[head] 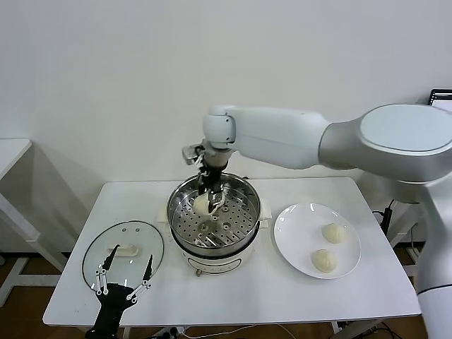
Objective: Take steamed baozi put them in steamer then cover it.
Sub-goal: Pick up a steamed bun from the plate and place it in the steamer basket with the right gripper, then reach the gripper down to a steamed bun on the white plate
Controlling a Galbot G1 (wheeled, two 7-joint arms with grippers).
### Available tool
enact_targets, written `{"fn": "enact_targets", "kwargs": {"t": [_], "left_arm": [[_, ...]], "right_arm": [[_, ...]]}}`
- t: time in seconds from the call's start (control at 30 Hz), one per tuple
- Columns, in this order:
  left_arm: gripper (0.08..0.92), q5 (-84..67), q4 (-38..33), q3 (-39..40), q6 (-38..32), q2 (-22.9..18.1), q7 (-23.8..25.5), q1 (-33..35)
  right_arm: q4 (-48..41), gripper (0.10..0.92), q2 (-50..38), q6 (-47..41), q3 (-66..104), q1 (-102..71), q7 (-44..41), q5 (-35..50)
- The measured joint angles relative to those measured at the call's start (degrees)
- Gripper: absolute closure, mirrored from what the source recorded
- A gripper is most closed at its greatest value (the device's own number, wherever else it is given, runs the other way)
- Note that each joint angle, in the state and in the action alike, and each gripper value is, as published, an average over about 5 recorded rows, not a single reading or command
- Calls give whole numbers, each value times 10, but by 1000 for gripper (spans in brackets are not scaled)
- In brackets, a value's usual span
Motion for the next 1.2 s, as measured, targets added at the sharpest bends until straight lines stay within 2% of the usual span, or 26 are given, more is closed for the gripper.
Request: {"fn": "enact_targets", "kwargs": {"t": [0.6, 0.7, 0.93, 1.2], "left_arm": [[177, 0, 2, -4, -1, 1, -3, -3], [177, 0, 3, -5, -2, 1, -4, -3], [177, -1, 2, -9, -3, 0, -4, -2], [177, 0, 1, -10, -3, -1, -4, 1]], "right_arm": [[-26, 361, 42, -11, -5, -39, 38, -4], [-27, 337, 43, -11, -5, -43, 40, -7], [-16, 212, 32, -11, 2, -41, 44, -13], [44, 203, -37, 1, 28, -4, 26, -35]]}}
